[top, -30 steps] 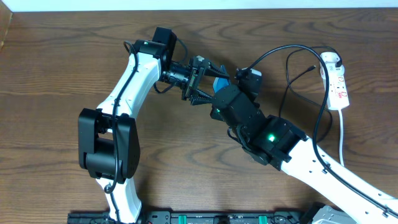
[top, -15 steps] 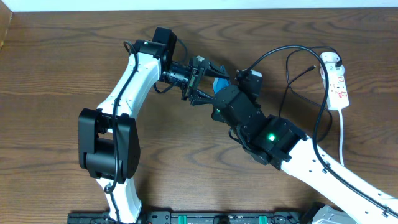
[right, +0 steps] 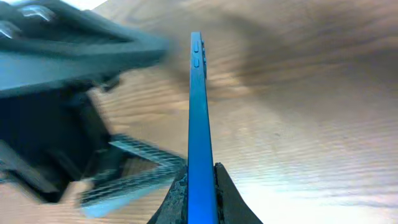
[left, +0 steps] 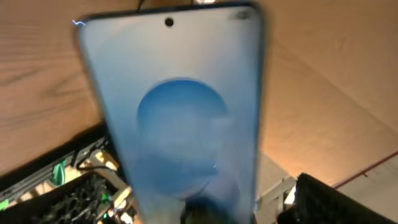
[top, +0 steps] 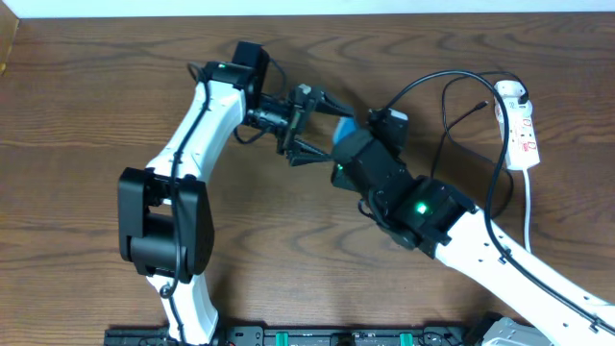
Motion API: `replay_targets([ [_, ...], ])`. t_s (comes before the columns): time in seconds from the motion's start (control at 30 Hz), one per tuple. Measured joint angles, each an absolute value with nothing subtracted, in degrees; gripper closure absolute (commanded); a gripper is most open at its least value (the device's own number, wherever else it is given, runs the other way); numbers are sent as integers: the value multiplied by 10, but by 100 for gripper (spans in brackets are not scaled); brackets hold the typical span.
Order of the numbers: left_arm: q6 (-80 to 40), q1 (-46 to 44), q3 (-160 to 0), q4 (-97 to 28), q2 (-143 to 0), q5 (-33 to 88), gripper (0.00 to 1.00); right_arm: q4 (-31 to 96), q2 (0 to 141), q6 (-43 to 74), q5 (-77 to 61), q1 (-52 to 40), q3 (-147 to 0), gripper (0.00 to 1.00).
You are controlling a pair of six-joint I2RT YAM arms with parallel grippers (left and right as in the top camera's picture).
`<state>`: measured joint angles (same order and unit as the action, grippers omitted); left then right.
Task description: Plug charger to phone and switch on socket
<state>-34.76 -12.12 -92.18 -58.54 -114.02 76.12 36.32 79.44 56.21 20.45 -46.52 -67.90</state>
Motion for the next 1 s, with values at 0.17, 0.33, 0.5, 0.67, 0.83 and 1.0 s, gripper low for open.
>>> replay_targets([
  [0.17, -291, -69, -922, -625, -1132, 746, 1, 399, 794, 564, 169, -427, -679, 99],
  [0.33, -233, -29, -921, -721, -1068, 646, 1, 401, 788, 564, 147, -401, -679, 99],
  [0.5, -193, -4, -921, -795, -936, 507, 1, 398, 786, 564, 139, -386, -679, 99],
  [0.67, -190, 1, -920, -800, -775, 378, 1, 370, 786, 564, 126, -377, -679, 99],
  [0.83, -213, 1, -917, -801, -597, 242, 1, 307, 786, 558, 95, -369, -665, 99],
  [1.0, -262, 1, -894, -801, -427, 149, 0, 189, 785, 528, 8, -338, -606, 99],
])
